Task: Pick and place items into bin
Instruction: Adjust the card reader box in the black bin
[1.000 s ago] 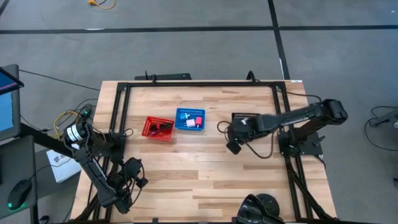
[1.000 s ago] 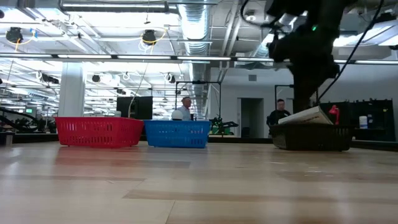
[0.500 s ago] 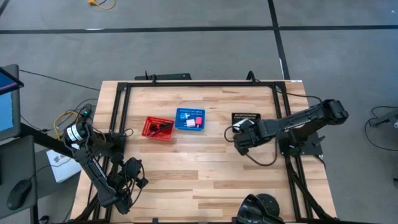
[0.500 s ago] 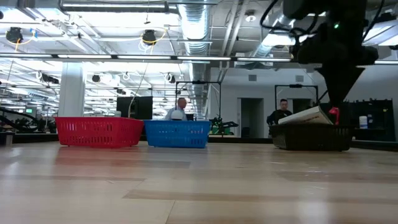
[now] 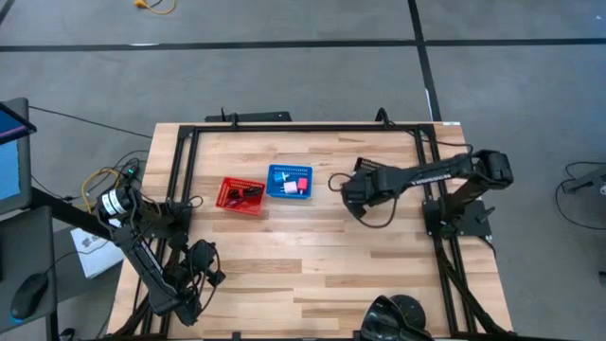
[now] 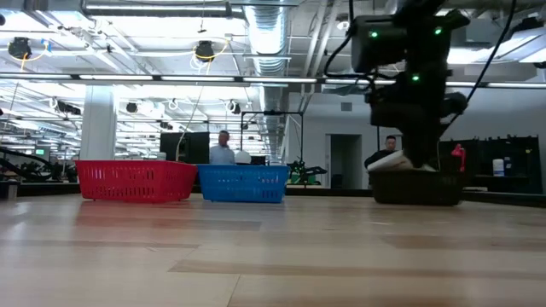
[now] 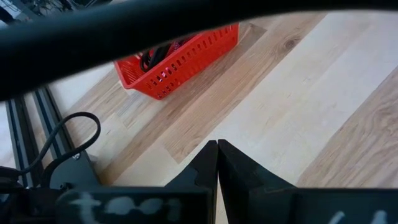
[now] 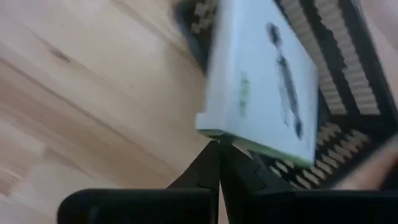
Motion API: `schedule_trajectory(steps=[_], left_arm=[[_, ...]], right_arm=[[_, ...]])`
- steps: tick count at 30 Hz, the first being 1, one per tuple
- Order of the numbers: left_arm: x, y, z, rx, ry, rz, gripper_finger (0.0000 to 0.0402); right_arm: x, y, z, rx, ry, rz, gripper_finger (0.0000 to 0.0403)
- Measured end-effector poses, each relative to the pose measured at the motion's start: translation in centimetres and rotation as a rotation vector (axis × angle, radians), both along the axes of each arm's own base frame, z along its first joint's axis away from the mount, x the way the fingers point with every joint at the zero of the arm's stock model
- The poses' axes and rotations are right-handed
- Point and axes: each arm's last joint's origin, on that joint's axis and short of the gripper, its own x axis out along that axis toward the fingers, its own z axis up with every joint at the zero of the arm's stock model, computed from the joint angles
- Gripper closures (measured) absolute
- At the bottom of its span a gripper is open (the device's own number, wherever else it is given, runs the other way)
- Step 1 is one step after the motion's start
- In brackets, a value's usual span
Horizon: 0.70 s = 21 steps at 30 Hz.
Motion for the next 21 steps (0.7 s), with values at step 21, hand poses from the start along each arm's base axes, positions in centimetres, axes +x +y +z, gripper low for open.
schedule_trajectory(steps=[21], left_arm=[[0.1,-0.1,0.0,-0.006,-0.017,-0.002,0.0401]], right_arm=[[0.8,-0.3,2.2,-0.178,-0.185,0.096,0.0403]])
